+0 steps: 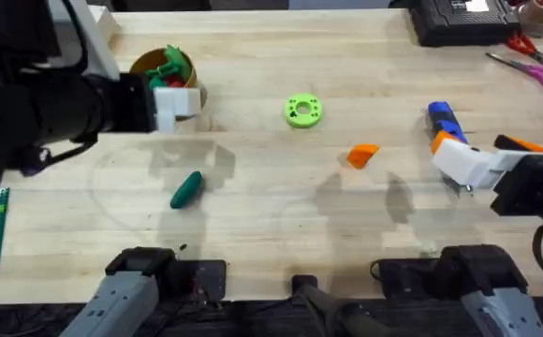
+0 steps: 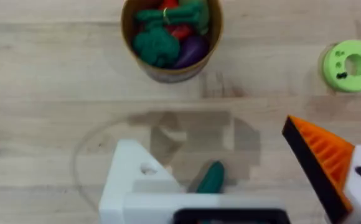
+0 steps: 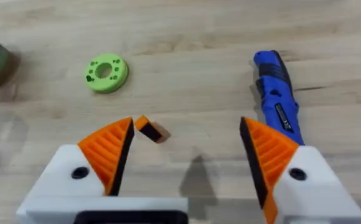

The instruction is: Pick up the gripper from the table and insert it into the empty holder that is missing its gripper. Then pick up a screw, insert it into the mounting hole, and use the screwdriver to tighten it. Finally, clean up the table by picking up the vegetable and placing it into the bucket.

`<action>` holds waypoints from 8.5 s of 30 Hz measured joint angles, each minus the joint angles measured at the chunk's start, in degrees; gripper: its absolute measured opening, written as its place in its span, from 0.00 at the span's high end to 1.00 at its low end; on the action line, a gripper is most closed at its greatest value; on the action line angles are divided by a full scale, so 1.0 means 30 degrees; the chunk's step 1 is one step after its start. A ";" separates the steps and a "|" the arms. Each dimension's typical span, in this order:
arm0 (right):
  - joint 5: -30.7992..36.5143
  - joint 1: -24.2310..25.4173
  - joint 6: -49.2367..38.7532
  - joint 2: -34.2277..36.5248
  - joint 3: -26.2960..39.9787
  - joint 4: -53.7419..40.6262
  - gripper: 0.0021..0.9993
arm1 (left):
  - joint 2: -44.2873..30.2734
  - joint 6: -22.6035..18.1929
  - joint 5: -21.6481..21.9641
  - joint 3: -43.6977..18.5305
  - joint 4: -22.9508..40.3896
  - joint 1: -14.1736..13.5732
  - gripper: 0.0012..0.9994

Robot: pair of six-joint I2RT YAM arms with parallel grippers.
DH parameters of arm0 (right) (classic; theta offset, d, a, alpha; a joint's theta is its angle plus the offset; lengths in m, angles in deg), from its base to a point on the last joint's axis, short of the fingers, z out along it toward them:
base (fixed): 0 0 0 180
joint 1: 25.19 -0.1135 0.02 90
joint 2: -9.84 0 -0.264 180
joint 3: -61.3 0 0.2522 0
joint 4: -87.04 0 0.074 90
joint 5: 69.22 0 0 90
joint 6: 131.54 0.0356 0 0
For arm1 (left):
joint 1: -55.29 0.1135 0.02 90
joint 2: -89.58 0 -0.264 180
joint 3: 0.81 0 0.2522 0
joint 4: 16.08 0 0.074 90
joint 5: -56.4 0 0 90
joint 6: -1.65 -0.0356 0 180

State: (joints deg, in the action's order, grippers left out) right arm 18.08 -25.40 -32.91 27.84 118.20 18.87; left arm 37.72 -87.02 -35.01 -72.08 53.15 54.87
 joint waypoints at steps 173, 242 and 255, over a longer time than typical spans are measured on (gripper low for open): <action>-0.7782 -0.3441 -0.4079 1.0979 0.5283 0.4641 0.98 | 1.7183 0.1704 -1.2117 1.9052 -1.7431 -0.7781 0.01; -2.2563 -0.9959 1.9220 2.6215 0.0357 2.7584 0.99 | 1.7023 0.2724 -1.1095 1.9052 -1.7394 -0.7664 0.01; -2.2164 -1.0105 1.9373 2.6418 0.0357 2.9084 0.99 | 1.7024 0.2483 -1.0683 1.9052 -1.7416 -0.7606 0.01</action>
State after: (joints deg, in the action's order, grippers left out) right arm -48.41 -55.71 25.20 107.09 119.27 106.12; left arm 88.79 -79.57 -67.05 -14.93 0.90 32.05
